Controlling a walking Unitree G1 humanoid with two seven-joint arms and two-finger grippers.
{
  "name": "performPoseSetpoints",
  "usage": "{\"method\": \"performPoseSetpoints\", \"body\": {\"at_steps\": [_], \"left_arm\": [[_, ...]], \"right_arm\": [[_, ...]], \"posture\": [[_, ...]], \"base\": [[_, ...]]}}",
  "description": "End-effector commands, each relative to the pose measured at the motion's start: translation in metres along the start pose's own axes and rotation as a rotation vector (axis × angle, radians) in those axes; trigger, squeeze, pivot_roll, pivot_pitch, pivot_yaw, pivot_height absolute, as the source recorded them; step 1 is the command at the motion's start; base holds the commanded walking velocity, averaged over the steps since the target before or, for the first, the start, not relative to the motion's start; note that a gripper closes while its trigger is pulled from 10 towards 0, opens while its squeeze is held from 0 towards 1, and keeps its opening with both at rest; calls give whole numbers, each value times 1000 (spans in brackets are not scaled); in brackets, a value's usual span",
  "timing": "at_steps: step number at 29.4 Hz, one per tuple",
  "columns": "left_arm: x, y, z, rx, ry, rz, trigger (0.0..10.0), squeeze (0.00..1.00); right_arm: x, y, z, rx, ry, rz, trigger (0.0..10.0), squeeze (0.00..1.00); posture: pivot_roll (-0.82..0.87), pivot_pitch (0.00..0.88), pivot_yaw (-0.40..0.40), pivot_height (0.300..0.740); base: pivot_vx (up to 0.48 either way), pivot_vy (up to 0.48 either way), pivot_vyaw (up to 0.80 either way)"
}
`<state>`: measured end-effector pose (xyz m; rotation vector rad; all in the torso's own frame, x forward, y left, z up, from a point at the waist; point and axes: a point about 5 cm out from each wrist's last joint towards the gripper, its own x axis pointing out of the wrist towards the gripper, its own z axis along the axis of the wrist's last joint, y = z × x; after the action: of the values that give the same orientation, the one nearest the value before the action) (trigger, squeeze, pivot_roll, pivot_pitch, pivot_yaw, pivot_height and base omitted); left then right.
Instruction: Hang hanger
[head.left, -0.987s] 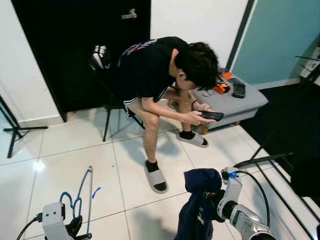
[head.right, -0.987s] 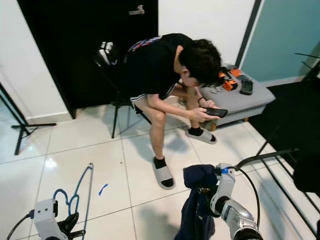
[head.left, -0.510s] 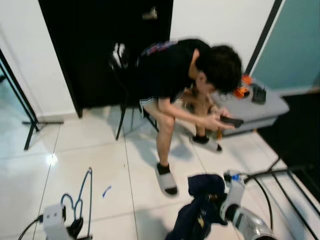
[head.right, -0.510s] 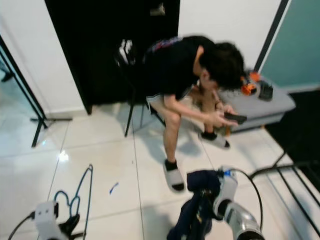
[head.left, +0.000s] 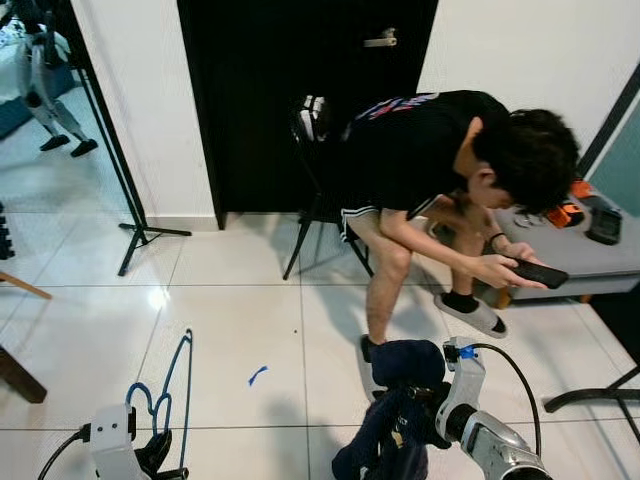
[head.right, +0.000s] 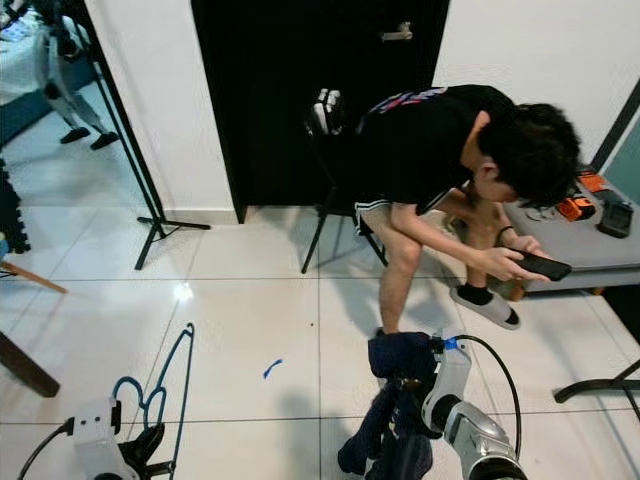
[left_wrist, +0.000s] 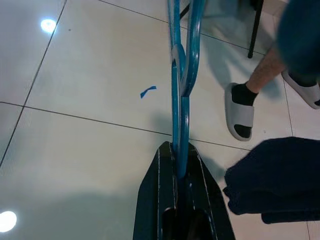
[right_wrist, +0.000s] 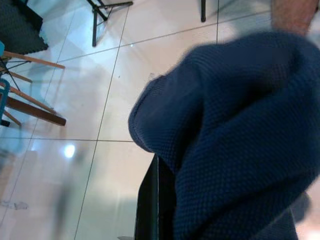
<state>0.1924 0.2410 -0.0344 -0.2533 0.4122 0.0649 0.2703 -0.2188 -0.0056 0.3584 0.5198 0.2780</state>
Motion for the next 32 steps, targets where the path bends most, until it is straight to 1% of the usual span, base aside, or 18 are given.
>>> {"method": "performPoseSetpoints", "body": {"at_steps": [1, 12, 14, 16, 17, 18, 19, 20, 22, 23, 24, 25, 26, 28, 29, 30, 31, 32], "left_arm": [[0, -2, -1, -3, 5, -7, 10000, 0], [0, -5, 4, 13, -18, -16, 10000, 0], [0, -8, 8, 28, -49, -31, 10000, 0], [1, -10, 19, 48, -109, -33, 10000, 0], [1, -10, 19, 48, -109, -33, 10000, 0], [2, -12, 27, 48, -148, -37, 10000, 0], [2, -16, 42, 62, -210, -46, 10000, 0], [2, -16, 42, 62, -210, -46, 10000, 0], [-3, -26, 72, 85, -318, -71, 10000, 0], [-5, -30, 80, 92, -347, -80, 10000, 0], [-9, -40, 90, 114, -381, -100, 10000, 0], [-17, -55, 97, 129, -409, -128, 10000, 0], [-17, -55, 97, 129, -409, -128, 10000, 0], [-31, -80, 101, 130, -434, -163, 10000, 0], [-31, -80, 101, 130, -434, -163, 10000, 0], [-36, -88, 98, 123, -428, -171, 10000, 0], [-42, -91, 92, 127, -418, -138, 10000, 0], [-42, -91, 92, 127, -418, -138, 10000, 0]], "right_arm": [[-1, -2, -1, -1, -2, -5, 10000, 0], [-1, -2, 0, 0, -11, -13, 10000, 0], [-1, -2, 1, -1, -26, -27, 10000, 0], [-2, -5, 4, 29, -66, -63, 10000, 0], [-2, -5, 4, 29, -66, -63, 10000, 0], [-2, -6, 9, 66, -100, -76, 10000, 0], [0, -6, 19, 101, -160, -75, 10000, 0], [0, -6, 19, 101, -160, -75, 10000, 0], [3, 1, 43, 90, -261, -33, 10000, 0], [3, 4, 51, 73, -291, -12, 10000, 0], [2, 7, 63, 41, -330, -4, 10000, 0], [0, 13, 77, -10, -369, 5, 10000, 0], [0, 13, 77, -10, -369, 5, 10000, 0], [-5, 23, 91, -119, -386, -5, 10000, 0], [-5, 23, 91, -119, -386, -5, 10000, 0], [-6, 27, 93, -172, -381, -18, 10000, 0], [-7, 31, 90, -201, -368, -32, 10000, 0], [-7, 31, 90, -201, -368, -32, 10000, 0]], "posture": [[-9, 70, -56, 740], [-7, 66, -50, 740], [-8, 63, -47, 740], [-15, 62, -43, 740], [-15, 62, -43, 740], [-12, 64, -42, 740], [-14, 66, -40, 740], [-14, 66, -40, 740], [-19, 69, -37, 740], [-19, 69, -37, 740], [-34, 71, -32, 740], [-38, 71, -28, 740], [-38, 71, -28, 740], [-46, 72, -26, 740], [-46, 72, -26, 740], [-46, 72, -26, 740], [-52, 72, -25, 740], [-52, 72, -25, 740]], "base": [[0, 0, 563], [0, 0, 556], [0, 0, 531], [0, 0, 491], [0, 0, 488], [0, 0, 488], [0, 0, 488], [0, 0, 488], [0, 0, 488], [0, 0, 488], [0, 0, 450], [0, 0, 450], [0, 0, 450], [0, 0, 450], [0, 0, 450], [0, 0, 450], [0, 0, 450], [0, 0, 450]]}}
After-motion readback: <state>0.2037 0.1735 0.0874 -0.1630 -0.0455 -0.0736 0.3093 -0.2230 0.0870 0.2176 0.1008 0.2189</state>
